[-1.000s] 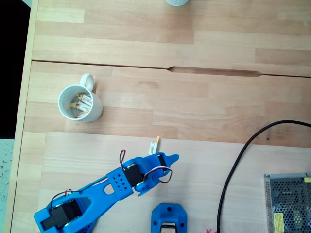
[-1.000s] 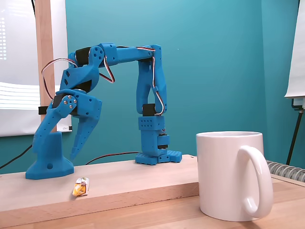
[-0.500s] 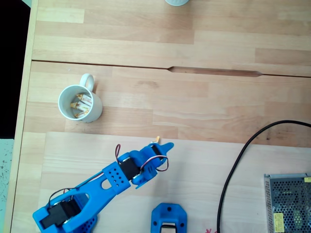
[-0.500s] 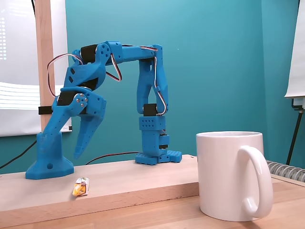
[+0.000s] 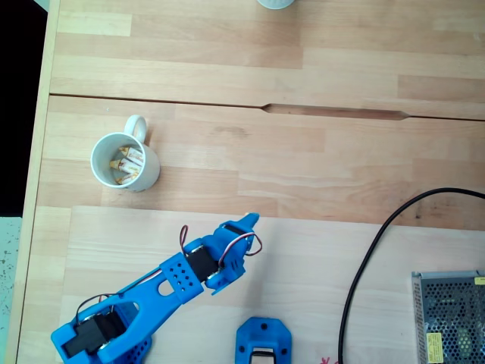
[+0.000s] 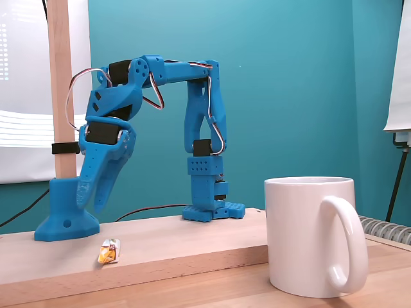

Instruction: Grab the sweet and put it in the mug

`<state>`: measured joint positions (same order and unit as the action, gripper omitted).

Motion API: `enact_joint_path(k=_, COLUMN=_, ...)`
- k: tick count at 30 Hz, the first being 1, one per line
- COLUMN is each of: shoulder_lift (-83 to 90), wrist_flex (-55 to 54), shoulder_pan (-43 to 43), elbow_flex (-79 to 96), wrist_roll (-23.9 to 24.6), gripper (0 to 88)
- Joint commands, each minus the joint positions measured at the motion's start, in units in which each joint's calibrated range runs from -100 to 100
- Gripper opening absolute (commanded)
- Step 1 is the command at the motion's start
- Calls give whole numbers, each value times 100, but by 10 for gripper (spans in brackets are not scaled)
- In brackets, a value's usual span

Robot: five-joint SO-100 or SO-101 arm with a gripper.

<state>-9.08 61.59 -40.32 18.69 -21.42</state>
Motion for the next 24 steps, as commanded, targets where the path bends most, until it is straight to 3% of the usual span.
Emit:
enact_joint_path(k=1, shoulder_lift=48, wrist_flex=-22, shoulder_pan=46, elbow_flex=-219, wrist_roll=-425, gripper=296)
enact_joint_path(k=5, shoulder_lift=48, wrist_flex=42, shoulder_pan=46, elbow_flex=-174, wrist_roll=-742, gripper=296)
enact_joint_path(k=8, shoulder_lift=65, wrist_flex=42, shoulder_pan=46, elbow_flex=22, wrist_roll=-576, gripper=296)
enact_joint_path(k=24, shoulder_lift=73, wrist_flex=-30, shoulder_pan=38, elbow_flex=84, wrist_roll=2422, gripper=295)
